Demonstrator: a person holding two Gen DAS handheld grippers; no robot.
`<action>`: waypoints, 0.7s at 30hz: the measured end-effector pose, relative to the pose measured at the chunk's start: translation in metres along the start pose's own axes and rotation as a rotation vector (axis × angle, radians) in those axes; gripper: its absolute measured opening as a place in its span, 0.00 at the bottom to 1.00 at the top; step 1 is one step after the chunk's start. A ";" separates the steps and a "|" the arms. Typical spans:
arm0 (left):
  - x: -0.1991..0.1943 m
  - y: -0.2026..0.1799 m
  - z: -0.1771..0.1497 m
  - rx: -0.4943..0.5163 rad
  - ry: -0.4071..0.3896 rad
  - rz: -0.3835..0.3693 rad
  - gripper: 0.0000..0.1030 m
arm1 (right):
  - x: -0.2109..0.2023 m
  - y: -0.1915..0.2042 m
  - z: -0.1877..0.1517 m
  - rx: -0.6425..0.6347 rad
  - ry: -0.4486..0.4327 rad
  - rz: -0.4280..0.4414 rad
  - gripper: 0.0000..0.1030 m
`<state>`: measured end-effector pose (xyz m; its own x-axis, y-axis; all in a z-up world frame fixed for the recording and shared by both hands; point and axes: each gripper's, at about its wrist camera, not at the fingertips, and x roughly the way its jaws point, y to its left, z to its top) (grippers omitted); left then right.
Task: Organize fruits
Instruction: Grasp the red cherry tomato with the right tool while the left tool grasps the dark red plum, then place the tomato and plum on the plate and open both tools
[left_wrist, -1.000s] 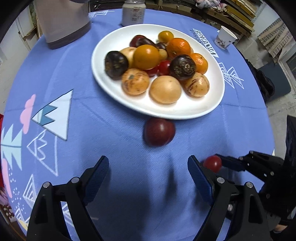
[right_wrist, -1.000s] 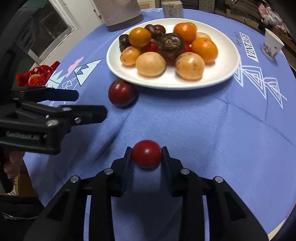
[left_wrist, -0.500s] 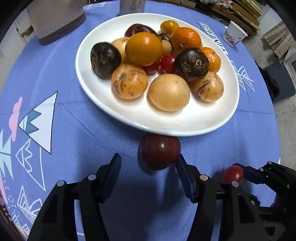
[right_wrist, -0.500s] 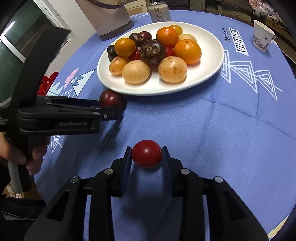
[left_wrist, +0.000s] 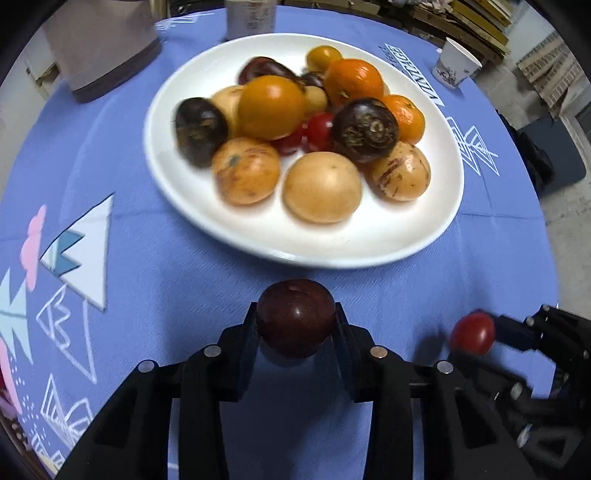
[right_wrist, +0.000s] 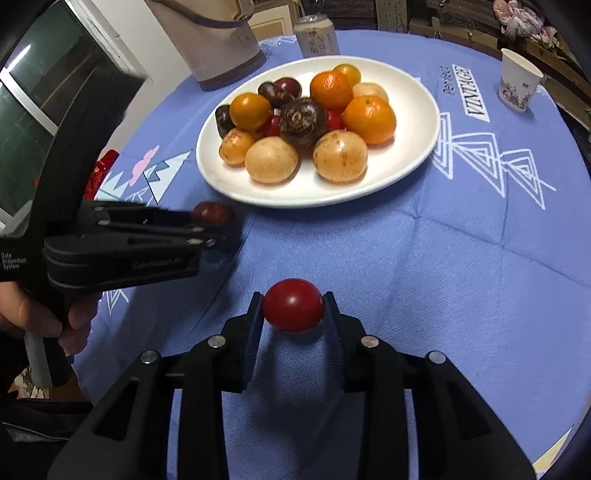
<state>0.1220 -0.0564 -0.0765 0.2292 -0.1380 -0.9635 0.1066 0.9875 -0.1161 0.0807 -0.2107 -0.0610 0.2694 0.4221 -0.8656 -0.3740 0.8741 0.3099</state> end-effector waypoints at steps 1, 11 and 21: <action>-0.003 0.003 -0.002 -0.004 -0.003 0.001 0.37 | -0.002 -0.001 0.000 0.001 -0.004 -0.001 0.31; -0.050 0.028 -0.010 -0.049 -0.072 -0.006 0.37 | -0.026 -0.011 0.015 0.034 -0.070 -0.003 0.31; -0.074 0.015 0.034 0.010 -0.151 -0.010 0.37 | -0.043 -0.017 0.064 0.042 -0.156 0.012 0.31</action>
<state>0.1394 -0.0341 0.0017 0.3709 -0.1583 -0.9151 0.1192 0.9853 -0.1222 0.1319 -0.2281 -0.0034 0.4010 0.4619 -0.7911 -0.3415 0.8767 0.3388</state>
